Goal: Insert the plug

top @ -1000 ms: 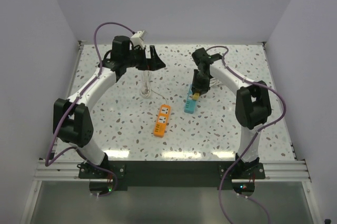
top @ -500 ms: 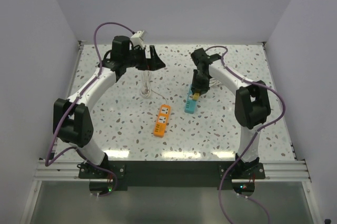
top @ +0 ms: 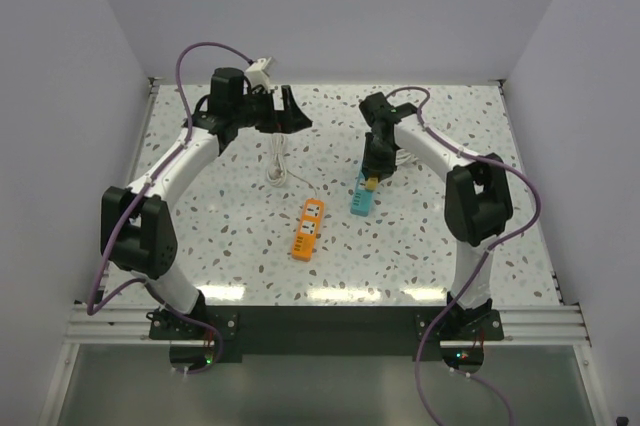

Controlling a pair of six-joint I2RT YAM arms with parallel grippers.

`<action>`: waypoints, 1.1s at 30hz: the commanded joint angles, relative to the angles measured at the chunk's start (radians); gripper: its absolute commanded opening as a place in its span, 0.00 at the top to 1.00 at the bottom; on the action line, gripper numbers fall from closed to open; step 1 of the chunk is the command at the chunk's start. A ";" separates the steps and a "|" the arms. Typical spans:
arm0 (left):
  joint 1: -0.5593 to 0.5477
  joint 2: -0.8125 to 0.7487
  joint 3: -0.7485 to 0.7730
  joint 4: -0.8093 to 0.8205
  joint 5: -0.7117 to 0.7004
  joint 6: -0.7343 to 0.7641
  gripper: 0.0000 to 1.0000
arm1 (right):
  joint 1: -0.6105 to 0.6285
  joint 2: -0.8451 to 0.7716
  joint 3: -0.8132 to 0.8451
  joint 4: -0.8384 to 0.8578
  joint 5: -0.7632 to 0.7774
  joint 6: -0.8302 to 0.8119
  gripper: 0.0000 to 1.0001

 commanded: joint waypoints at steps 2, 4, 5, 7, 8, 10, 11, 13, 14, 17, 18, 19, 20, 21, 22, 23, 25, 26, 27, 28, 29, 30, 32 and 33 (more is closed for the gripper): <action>0.016 0.006 0.024 0.019 0.011 0.008 0.00 | 0.007 0.075 -0.102 0.055 0.056 -0.015 1.00; 0.017 0.011 0.022 0.021 0.013 0.008 0.00 | 0.006 0.082 -0.119 0.063 0.052 -0.016 1.00; 0.018 0.011 0.025 0.021 0.013 0.007 0.00 | 0.006 0.085 -0.119 0.068 0.049 -0.018 1.00; 0.019 0.012 0.024 0.019 0.016 0.008 0.00 | 0.006 0.092 -0.114 0.068 0.051 -0.021 1.00; 0.019 0.012 0.024 0.019 0.014 0.007 0.00 | 0.006 0.096 -0.113 0.068 0.051 -0.021 1.00; 0.019 0.011 0.024 0.018 0.014 0.008 0.00 | 0.006 0.104 -0.104 0.068 0.049 -0.025 1.00; 0.019 0.011 0.024 0.019 0.014 0.008 0.00 | 0.006 0.112 -0.100 0.066 0.049 -0.025 1.00; 0.021 0.011 0.027 0.018 0.013 0.008 0.00 | 0.006 0.116 -0.096 0.065 0.049 -0.027 1.00; 0.021 0.012 0.027 0.018 0.013 0.008 0.00 | 0.006 0.119 -0.094 0.065 0.051 -0.027 1.00; 0.022 0.015 0.030 0.016 0.014 0.010 0.00 | 0.006 0.124 -0.093 0.068 0.048 -0.029 1.00; 0.022 0.015 0.030 0.018 0.013 0.010 0.00 | 0.004 0.130 -0.091 0.069 0.037 -0.027 1.00; 0.024 0.017 0.032 0.016 0.013 0.010 0.00 | 0.006 0.132 -0.090 0.071 0.037 -0.028 1.00; 0.024 0.015 0.032 0.015 0.014 0.011 0.00 | 0.006 0.136 -0.087 0.068 0.037 -0.030 1.00; 0.025 0.017 0.032 0.015 0.011 0.011 0.00 | 0.006 0.141 -0.082 0.066 0.040 -0.033 1.00; 0.027 0.015 0.032 0.015 0.011 0.011 0.00 | 0.006 0.144 -0.082 0.065 0.045 -0.035 1.00; 0.027 0.018 0.032 0.016 0.011 0.011 0.00 | 0.006 0.147 -0.084 0.066 0.045 -0.035 1.00; 0.030 0.018 0.035 0.013 0.013 0.013 0.00 | 0.006 0.144 -0.090 0.069 0.049 -0.035 1.00; 0.031 0.018 0.035 0.012 0.013 0.013 0.00 | 0.006 0.144 -0.093 0.069 0.054 -0.035 1.00; 0.031 0.017 0.035 0.012 0.011 0.013 0.00 | 0.006 0.142 -0.097 0.069 0.057 -0.033 1.00; 0.033 0.018 0.033 0.010 0.011 0.013 0.00 | 0.006 0.142 -0.100 0.069 0.059 -0.033 1.00; 0.033 0.017 0.032 0.012 0.010 0.015 0.00 | 0.006 0.142 -0.107 0.071 0.059 -0.032 1.00; 0.034 0.018 0.032 0.012 0.010 0.013 0.00 | 0.006 0.142 -0.117 0.077 0.062 -0.030 1.00; 0.034 0.020 0.029 0.012 0.013 0.012 0.00 | 0.009 0.145 -0.128 0.078 0.062 -0.029 1.00; 0.034 0.021 0.030 0.013 0.016 0.010 0.00 | 0.010 0.145 -0.133 0.080 0.063 -0.029 1.00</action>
